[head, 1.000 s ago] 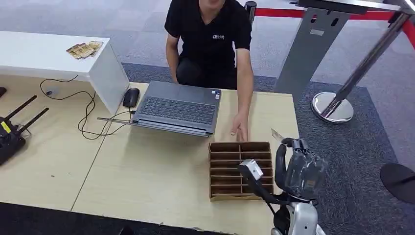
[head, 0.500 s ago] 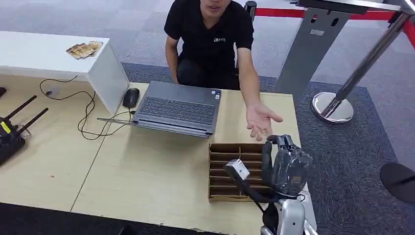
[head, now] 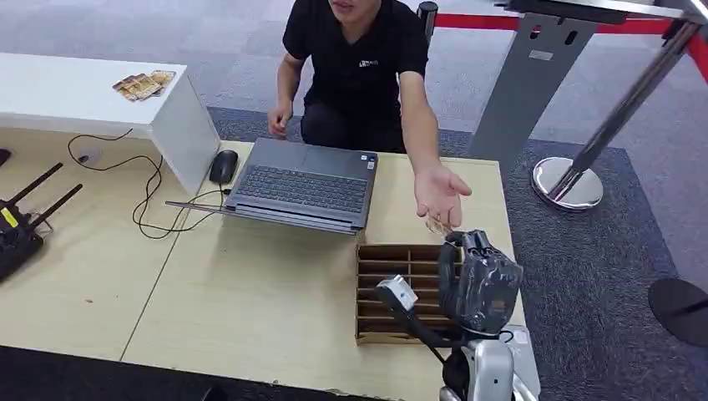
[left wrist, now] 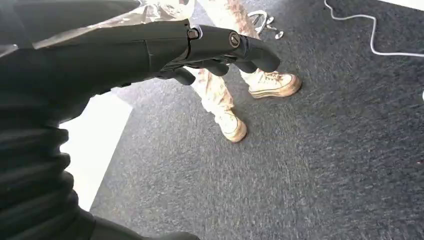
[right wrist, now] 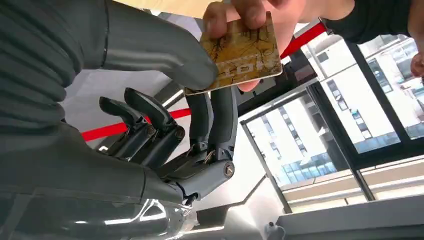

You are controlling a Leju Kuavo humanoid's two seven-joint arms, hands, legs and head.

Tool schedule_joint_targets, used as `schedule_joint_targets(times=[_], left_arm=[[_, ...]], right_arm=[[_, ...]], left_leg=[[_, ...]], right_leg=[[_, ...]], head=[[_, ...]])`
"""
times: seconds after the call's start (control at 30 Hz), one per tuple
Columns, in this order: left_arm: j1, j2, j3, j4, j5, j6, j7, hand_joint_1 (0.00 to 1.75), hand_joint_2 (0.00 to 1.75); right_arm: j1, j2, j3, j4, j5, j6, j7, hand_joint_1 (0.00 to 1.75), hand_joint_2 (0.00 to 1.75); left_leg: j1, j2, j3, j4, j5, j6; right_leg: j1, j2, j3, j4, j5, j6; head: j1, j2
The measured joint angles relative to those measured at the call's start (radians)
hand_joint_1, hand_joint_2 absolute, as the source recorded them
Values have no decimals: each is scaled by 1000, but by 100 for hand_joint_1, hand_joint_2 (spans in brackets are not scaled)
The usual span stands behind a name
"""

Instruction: Pass the card to the sensor for recognition and then transmit it.

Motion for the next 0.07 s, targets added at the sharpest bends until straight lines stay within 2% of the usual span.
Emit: schedule_joint_targets(times=[0.07], left_arm=[[0,0,0,0,0,0,0,0,175]], right_arm=[[-1,2,1,3,0,0,-4,175,175]], left_leg=[[0,0,0,0,0,0]], right_leg=[[0,0,0,0,0,0]], head=[[0,0]])
